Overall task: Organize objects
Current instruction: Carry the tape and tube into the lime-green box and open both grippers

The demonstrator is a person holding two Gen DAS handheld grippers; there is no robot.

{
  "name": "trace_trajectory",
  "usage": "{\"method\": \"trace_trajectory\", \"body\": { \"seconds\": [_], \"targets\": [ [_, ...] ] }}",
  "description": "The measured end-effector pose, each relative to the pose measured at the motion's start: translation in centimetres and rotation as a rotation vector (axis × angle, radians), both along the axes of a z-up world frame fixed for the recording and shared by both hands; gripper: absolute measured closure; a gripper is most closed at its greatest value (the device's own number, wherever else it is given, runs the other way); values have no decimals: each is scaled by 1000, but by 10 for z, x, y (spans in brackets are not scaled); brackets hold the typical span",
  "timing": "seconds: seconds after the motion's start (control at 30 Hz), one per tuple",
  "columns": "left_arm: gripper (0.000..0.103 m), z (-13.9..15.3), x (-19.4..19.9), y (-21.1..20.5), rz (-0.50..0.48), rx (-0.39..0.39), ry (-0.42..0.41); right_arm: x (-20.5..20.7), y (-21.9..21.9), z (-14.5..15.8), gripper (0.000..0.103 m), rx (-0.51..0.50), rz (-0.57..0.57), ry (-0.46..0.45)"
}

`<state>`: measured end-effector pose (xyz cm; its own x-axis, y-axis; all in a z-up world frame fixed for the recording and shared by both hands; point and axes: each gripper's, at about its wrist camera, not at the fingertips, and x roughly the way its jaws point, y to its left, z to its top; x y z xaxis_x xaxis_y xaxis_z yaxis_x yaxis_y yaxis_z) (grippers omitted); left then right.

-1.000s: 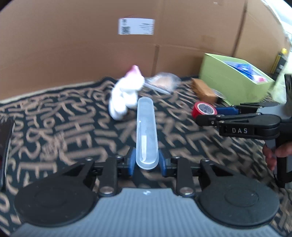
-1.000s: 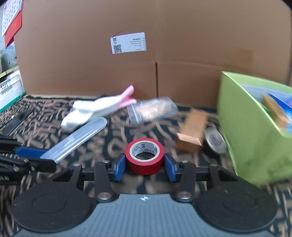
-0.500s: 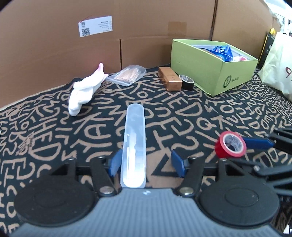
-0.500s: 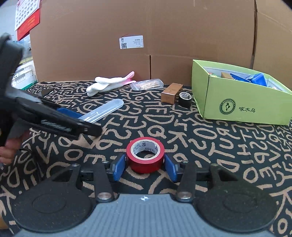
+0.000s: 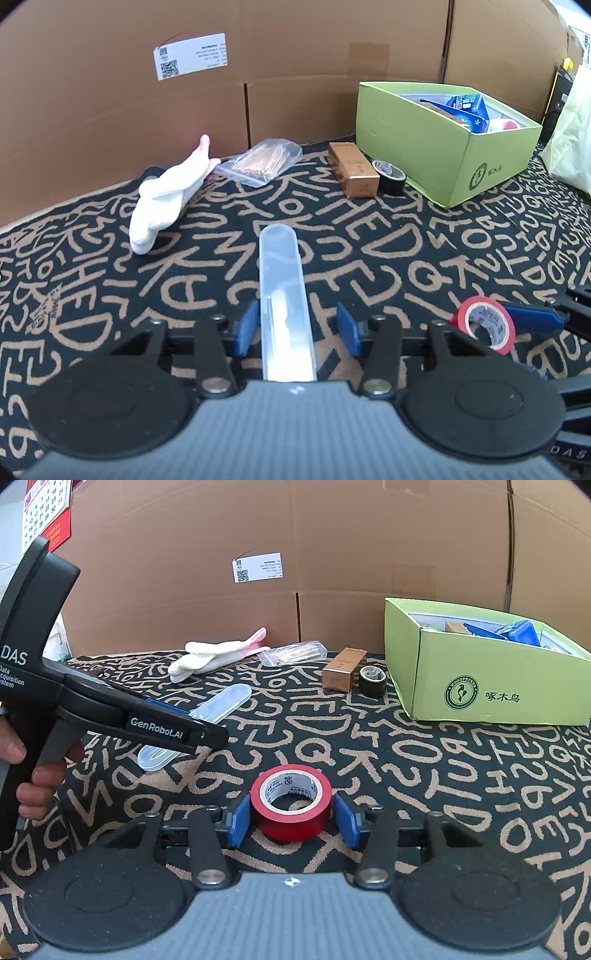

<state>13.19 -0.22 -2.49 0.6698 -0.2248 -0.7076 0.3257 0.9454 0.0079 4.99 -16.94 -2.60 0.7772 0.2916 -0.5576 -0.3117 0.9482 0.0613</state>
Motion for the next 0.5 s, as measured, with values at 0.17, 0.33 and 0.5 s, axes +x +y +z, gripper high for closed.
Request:
{"method": "trace_trajectory", "body": {
  "seconds": [0.17,0.33,0.5],
  "targets": [
    [61,-1,1,-3,-2,-1,-16,3,1,-1,52,7,-1,0],
    [76,2,-4,-6,-15,-12,-10,1,-4,-1,52,28,-1,-5],
    [76,13,-12,-10,-53,-89,19,-9,-18,7,52,56,-23,-24]
  ]
}}
